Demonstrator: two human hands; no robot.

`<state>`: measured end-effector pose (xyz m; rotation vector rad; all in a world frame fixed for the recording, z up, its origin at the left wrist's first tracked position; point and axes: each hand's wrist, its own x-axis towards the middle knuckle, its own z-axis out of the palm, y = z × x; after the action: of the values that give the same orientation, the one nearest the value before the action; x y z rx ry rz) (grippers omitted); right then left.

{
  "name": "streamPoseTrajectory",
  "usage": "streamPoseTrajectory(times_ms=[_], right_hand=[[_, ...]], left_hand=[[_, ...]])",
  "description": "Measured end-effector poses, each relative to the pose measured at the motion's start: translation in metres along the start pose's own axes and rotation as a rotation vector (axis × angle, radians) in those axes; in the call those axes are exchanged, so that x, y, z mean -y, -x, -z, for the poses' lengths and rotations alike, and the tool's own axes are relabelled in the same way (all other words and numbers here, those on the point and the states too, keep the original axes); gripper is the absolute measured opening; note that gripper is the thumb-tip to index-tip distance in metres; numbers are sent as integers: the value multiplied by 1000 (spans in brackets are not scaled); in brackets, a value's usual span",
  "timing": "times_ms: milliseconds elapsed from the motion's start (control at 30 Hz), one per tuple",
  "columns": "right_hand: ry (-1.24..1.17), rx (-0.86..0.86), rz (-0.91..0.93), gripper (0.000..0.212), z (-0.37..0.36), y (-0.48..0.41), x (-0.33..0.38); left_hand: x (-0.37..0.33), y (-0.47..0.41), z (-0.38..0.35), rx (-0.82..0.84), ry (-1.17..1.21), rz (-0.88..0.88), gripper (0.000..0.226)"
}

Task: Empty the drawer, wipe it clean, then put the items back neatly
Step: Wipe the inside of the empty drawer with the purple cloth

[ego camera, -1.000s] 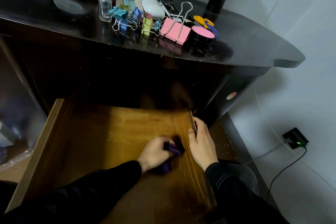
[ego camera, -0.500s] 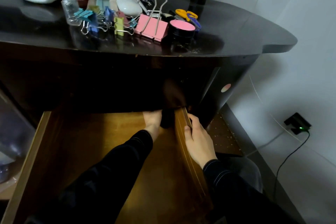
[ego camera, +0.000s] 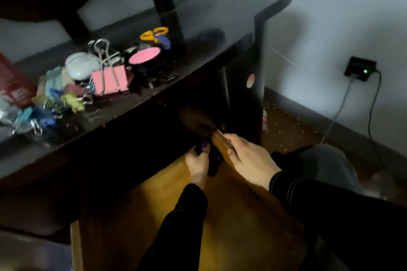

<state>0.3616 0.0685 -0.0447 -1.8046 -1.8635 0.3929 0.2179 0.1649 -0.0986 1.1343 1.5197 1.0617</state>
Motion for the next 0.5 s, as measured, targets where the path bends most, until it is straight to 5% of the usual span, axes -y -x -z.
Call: streamPoseTrajectory(times_ms=[167, 500], right_hand=[[9, -19, -1, 47, 1, 3, 1], [6, -60, 9, 42, -3, 4, -1]], left_hand=[[-13, -2, 10, -63, 187, 187, 14], [10, -2, 4, 56, 116, 77, 29]])
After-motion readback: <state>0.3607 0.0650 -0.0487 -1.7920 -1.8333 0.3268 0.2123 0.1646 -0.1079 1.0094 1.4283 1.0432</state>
